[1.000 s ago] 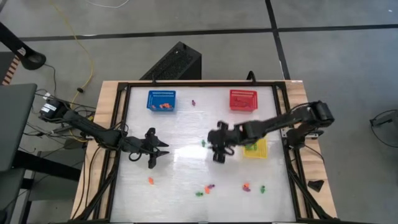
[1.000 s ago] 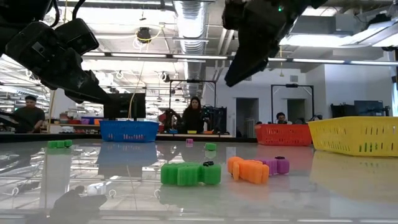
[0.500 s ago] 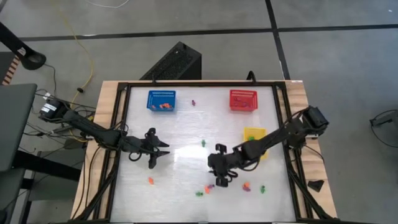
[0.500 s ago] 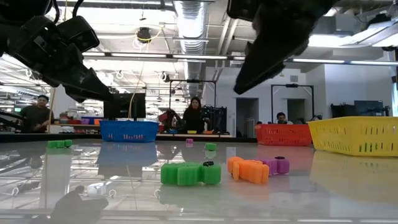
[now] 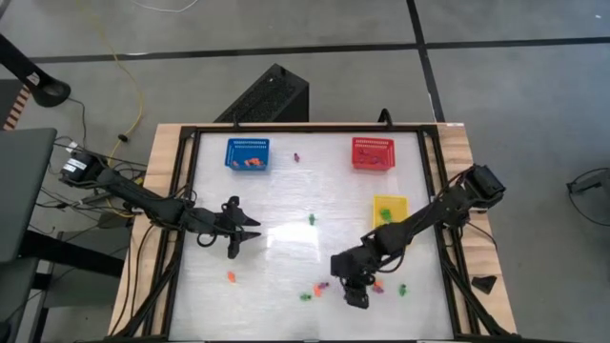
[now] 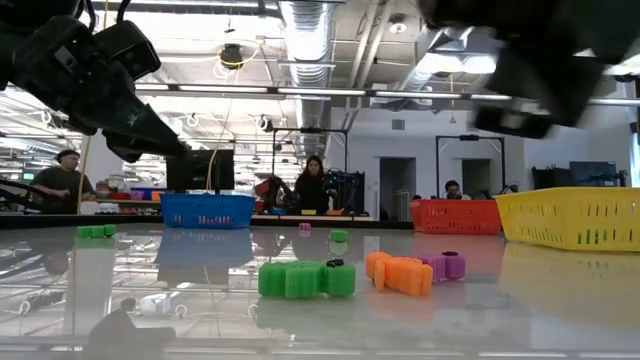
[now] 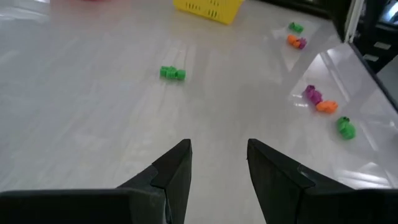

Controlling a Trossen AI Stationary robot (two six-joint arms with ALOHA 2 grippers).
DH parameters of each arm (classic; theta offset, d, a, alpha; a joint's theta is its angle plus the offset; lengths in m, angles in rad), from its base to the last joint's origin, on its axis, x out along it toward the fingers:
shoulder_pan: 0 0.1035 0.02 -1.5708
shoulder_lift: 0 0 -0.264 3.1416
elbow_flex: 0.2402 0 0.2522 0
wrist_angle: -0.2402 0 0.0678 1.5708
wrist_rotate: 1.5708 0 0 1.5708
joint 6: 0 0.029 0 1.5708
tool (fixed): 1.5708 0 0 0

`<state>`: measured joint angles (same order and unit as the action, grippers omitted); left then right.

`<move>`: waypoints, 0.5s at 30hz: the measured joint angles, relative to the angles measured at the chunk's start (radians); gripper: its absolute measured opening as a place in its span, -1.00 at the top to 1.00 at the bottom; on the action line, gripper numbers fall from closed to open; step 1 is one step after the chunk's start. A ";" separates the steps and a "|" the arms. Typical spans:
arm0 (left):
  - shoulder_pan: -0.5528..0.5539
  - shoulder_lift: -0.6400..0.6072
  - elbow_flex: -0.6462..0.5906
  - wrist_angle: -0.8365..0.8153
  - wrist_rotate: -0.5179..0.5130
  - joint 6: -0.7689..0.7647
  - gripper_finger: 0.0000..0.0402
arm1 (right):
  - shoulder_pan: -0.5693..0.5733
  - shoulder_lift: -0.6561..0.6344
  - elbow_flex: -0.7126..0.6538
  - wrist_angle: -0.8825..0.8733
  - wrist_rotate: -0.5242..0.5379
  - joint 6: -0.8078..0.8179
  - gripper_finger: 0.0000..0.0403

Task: Sort Halloween decoration
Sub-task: Put the purple skeleton toy into the red bin

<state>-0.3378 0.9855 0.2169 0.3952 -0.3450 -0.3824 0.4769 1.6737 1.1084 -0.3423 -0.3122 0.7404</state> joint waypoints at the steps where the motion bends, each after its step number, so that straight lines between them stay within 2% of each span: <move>1: 0.000 0.000 0.000 0.007 0.000 0.000 0.28 | 0.012 0.000 0.000 -0.024 0.000 0.043 0.18; 10: 0.000 0.000 0.000 0.030 0.000 0.003 0.28 | 0.137 0.000 0.000 -0.254 -0.001 0.433 0.18; 15: 0.000 0.000 0.000 0.030 0.000 0.003 0.28 | 0.201 0.000 0.000 -0.307 0.024 0.544 0.18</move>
<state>-0.3378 0.9855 0.2165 0.4252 -0.3454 -0.3794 0.6777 1.6737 1.1084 -0.6488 -0.2882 1.2840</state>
